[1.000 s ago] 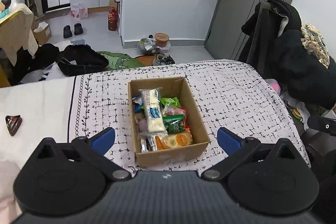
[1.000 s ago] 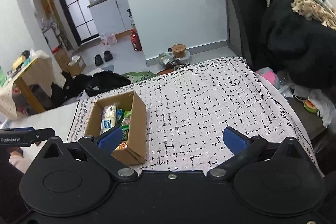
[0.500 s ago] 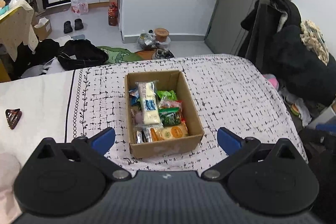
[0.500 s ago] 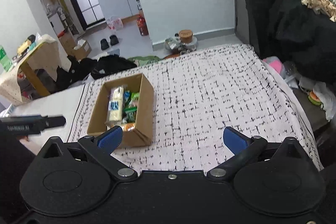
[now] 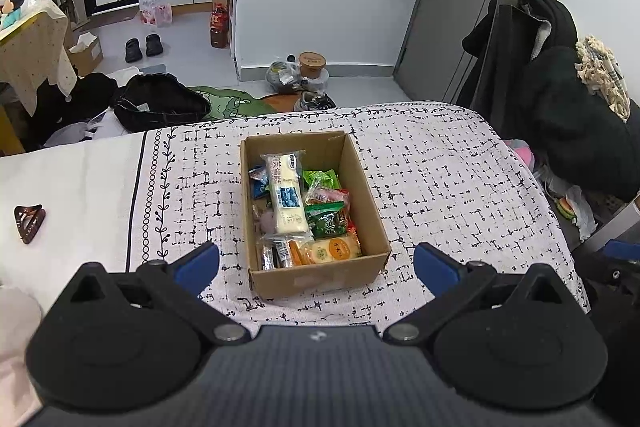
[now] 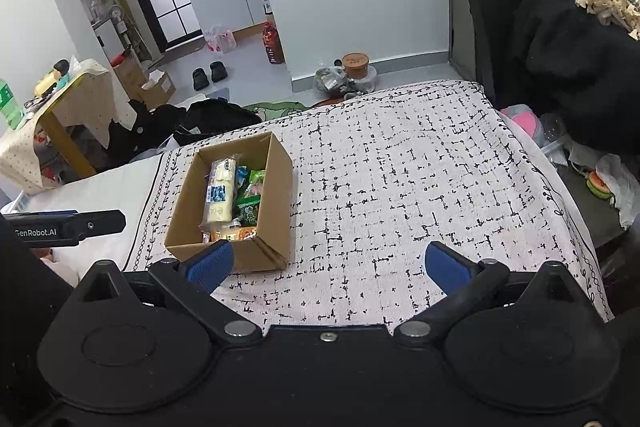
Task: Organize snacks
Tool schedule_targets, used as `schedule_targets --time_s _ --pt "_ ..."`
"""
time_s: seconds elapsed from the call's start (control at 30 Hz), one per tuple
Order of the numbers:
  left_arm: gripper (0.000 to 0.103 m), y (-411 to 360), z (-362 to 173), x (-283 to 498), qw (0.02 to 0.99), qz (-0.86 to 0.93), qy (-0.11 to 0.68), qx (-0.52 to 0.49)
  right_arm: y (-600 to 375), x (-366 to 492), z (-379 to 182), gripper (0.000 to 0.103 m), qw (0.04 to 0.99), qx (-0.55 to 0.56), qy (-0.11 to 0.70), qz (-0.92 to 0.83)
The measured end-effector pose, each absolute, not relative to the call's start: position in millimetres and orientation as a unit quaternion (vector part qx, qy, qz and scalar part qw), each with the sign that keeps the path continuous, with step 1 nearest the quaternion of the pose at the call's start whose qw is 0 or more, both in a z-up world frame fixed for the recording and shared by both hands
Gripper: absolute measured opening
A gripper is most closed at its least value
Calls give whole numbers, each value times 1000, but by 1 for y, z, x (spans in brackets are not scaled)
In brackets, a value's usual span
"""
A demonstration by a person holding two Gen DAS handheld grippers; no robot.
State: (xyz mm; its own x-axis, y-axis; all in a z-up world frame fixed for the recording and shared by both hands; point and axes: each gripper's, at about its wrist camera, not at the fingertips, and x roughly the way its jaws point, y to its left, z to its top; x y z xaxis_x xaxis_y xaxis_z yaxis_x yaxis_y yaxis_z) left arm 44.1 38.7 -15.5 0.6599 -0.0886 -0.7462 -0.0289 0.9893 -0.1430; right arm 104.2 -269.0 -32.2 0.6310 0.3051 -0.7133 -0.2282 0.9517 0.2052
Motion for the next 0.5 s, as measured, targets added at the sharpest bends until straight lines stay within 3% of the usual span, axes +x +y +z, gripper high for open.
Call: schedule_targets --time_s 0.5 --pt "103 38 -15 44 910 -19 409 -68 -272 103 -30 103 905 51 395 150"
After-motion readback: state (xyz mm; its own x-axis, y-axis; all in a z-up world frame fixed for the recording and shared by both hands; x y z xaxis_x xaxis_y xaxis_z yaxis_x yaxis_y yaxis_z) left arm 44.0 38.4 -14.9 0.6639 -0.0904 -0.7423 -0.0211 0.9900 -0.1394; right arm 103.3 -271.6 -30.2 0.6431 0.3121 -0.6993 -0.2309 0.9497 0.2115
